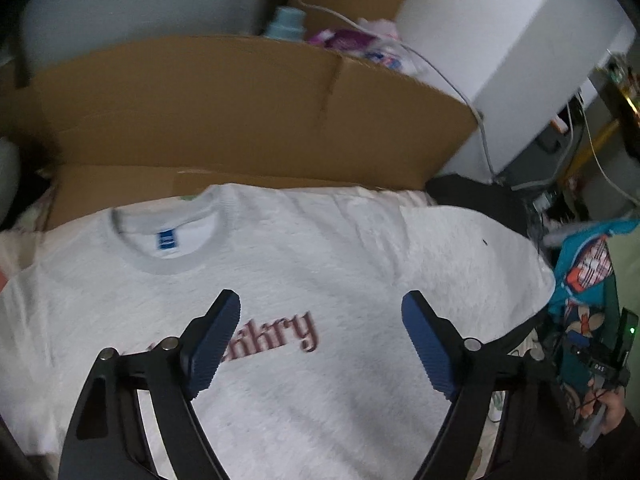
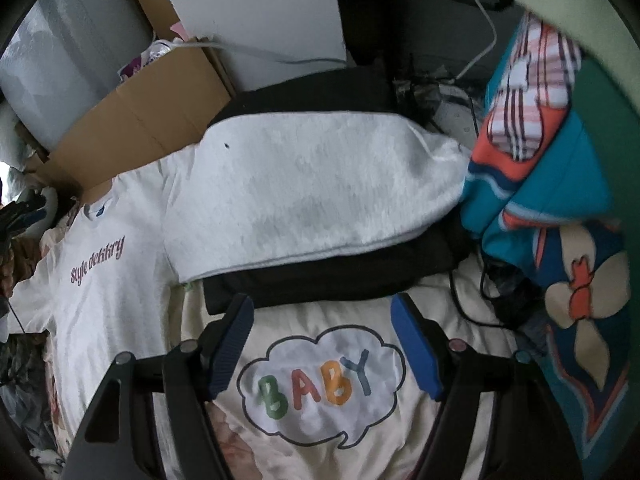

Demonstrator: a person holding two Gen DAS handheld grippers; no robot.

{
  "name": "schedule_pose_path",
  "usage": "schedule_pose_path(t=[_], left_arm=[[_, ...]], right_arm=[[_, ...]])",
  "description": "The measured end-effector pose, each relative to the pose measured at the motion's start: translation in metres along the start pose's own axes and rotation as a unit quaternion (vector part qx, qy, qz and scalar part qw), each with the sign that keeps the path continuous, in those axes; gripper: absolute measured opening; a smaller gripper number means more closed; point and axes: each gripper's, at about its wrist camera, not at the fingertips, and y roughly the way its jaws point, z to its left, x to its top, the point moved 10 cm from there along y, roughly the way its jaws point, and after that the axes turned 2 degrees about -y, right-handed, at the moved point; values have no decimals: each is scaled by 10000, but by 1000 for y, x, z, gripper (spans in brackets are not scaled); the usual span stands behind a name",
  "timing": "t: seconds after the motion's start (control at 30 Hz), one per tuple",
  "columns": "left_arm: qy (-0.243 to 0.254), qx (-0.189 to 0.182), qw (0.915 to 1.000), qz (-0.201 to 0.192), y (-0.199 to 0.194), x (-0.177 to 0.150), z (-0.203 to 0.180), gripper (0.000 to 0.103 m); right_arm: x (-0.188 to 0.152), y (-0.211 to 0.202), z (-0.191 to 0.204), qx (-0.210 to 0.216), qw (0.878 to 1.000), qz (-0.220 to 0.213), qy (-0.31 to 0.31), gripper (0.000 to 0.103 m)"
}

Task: Fold clothes
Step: 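Move the left tool to the sweatshirt shoulder seam and close on it, then close the right tool on the grey sleeve while the left tool holds the shoulder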

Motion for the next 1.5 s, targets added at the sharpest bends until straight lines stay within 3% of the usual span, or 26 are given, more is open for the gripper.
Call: schedule_pose_path(t=[0.1, 0.23, 0.3, 0.47, 0.57, 0.63, 0.7, 1.23, 1.3, 1.5], left_arm=[[232, -33, 9997, 92, 26, 4, -17, 64], [375, -197, 9989, 215, 61, 9, -39, 63], [436, -302, 9982, 295, 79, 10, -51, 49], [547, -348, 9968, 465, 118, 13, -71, 45], [546, -326, 9967, 514, 137, 17, -76, 35], [530, -282, 9968, 527, 148, 21, -78, 35], [542, -206, 9969, 533, 159, 24, -78, 23], [697, 221, 9954, 617, 219, 49, -77, 18], [754, 282, 9949, 604, 226, 54, -78, 7], [716, 351, 9949, 618, 245, 62, -75, 7]], right_arm=[[-6, 7, -3, 34, 10000, 12, 70, 65], [-15, 17, -9, 30, 9999, 34, 103, 65], [-17, 20, -13, 15, 9999, 12, 104, 60], [-18, 30, -23, -57, 9998, -29, 210, 54], [-16, 34, -25, -45, 9995, -86, 298, 54], [-15, 38, -26, -30, 9994, -104, 334, 54], [-14, 43, -26, -11, 9993, -119, 367, 54], [-16, 70, -24, 106, 9990, -206, 373, 48], [-15, 68, -26, 59, 9990, -270, 364, 48], [-15, 68, -38, 18, 9975, -343, 613, 48]])
